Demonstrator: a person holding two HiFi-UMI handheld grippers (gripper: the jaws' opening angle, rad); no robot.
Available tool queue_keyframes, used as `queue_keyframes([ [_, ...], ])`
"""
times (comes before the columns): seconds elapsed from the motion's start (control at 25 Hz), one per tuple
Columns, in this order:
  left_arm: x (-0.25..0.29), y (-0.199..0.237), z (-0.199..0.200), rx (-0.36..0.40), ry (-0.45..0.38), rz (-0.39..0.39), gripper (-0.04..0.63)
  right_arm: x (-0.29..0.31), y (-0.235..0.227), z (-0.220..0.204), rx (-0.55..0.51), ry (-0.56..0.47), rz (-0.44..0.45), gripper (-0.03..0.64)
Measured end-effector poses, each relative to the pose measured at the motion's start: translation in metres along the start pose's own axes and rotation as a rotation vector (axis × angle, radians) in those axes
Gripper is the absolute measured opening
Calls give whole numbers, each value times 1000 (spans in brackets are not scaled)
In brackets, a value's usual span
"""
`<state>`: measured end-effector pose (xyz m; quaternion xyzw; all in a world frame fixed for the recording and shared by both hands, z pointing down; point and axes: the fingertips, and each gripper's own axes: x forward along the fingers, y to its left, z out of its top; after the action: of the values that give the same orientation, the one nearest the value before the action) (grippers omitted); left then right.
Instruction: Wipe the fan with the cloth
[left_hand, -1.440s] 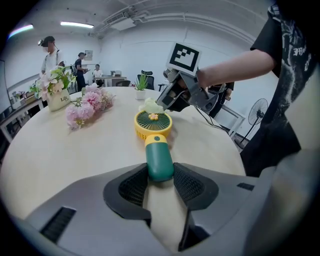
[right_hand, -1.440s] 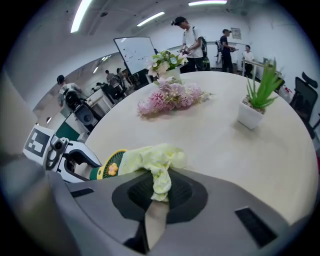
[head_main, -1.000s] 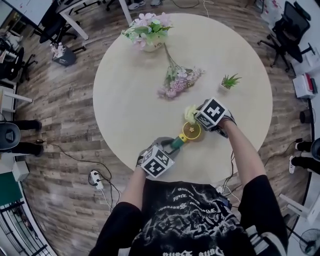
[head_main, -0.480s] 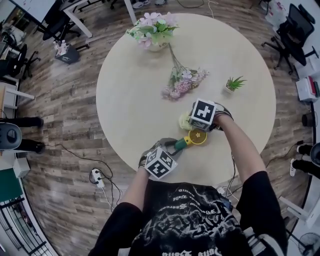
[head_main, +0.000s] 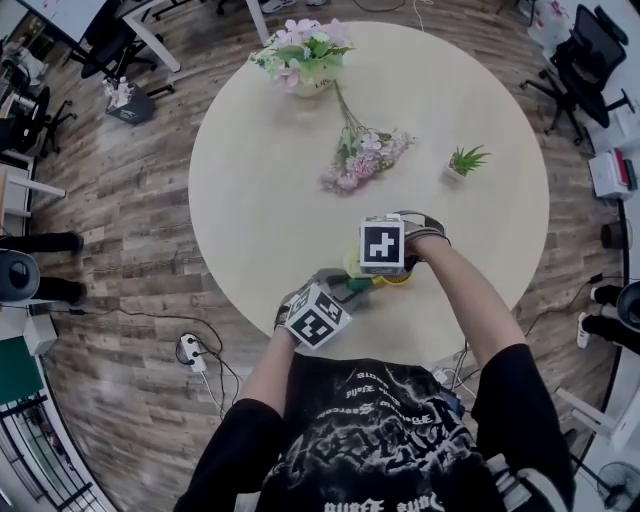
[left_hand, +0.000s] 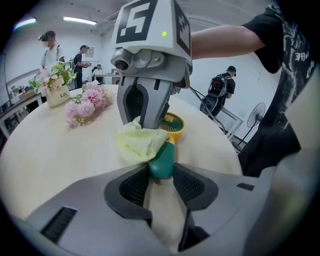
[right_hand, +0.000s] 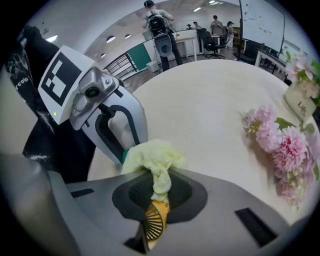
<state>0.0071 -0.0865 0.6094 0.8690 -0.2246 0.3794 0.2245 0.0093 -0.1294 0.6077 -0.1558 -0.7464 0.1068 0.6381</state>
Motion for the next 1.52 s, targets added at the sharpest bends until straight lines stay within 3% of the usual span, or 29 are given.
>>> queue_keyframes([
  [0.08, -1, -1, 0, 4, 1, 3, 175, -1, -4, 6, 12, -26, -18, 37],
  [0.16, -2, -2, -2, 13, 4, 6, 175, -1, -2, 39, -28, -177, -18, 37],
  [0.2, -3, -2, -2, 19, 5, 7, 175, -2, 0, 41, -22, -175, -20, 37],
  [0.32, -3, -3, -1, 41, 7, 13, 175, -1, -3, -1, 78, 41, -45, 37],
  [0.44, -2, -3, -2, 66, 12, 15, 175, 0, -9, 2, 113, 20, -59, 37],
  [0.52, -2, -4, -2, 75, 17, 14, 175, -6, -5, 24, 140, -130, -15, 37],
  [0.64, -2, -2, -1, 29, 14, 21, 175, -28, -9, 51, 294, -453, 53, 37],
  [0.76, -1, -2, -1, 2, 8, 43, 175, -59, -23, 49, 456, -746, 5, 37],
  [0.84, -1, -3, 0, 7, 3, 59, 175, -75, -26, 33, 529, -871, -60, 37],
  [1.08, 0, -1, -2, -51, -21, 132, 181, -86, -9, -41, 746, -1056, -205, 37],
  [1.24, -10, 0, -1, -67, -35, 220, 229, -96, 4, -86, 900, -1213, -271, 37],
  [1.4, -19, -11, 9, 107, 5, 301, 235, -101, 13, -121, 1013, -1312, -301, 37],
  [1.52, -13, -22, 13, 242, 98, 340, 236, -100, 22, -134, 1021, -1323, -314, 37],
])
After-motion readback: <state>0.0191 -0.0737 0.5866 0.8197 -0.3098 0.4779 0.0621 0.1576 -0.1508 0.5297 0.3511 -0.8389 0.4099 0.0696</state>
